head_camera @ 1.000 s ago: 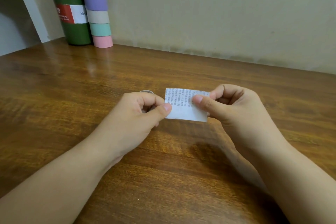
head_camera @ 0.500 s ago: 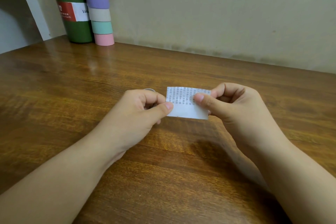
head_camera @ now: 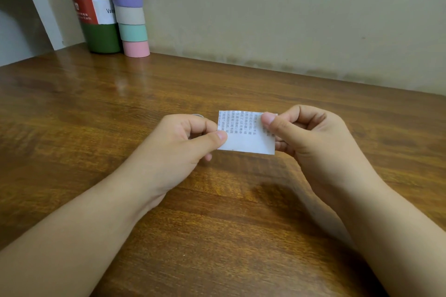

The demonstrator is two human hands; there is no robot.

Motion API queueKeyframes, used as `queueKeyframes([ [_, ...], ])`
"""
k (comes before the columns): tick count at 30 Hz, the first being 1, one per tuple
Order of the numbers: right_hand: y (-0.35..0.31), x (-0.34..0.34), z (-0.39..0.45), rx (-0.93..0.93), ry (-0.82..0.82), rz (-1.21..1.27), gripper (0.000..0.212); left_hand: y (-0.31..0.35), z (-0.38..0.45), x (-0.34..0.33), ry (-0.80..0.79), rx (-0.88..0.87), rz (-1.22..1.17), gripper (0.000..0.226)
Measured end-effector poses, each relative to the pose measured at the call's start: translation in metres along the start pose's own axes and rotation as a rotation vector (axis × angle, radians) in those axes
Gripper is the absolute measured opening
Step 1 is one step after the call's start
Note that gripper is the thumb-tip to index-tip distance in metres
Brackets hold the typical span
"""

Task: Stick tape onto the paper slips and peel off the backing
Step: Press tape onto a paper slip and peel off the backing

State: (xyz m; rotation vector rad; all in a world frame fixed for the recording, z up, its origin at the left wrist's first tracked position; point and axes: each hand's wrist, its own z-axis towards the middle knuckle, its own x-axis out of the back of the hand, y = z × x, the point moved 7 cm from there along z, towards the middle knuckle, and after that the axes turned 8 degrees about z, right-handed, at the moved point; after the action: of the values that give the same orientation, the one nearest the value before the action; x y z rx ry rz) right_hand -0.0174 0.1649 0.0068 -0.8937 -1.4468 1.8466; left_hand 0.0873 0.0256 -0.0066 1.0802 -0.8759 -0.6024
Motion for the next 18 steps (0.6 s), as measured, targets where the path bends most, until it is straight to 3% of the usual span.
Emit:
queueKeyframes([
  [7,-0.0031,-0.0003,-0.0009,0.016,0.008,-0.01,0.021,0.0005,-0.0005,-0.0013,-0.014,0.007,0.018,0.034],
  [18,-0.0054,0.0013,-0.0022,0.035,0.029,-0.067,0.019,0.0011,0.0,-0.0016,-0.014,-0.007,0.013,0.028],
])
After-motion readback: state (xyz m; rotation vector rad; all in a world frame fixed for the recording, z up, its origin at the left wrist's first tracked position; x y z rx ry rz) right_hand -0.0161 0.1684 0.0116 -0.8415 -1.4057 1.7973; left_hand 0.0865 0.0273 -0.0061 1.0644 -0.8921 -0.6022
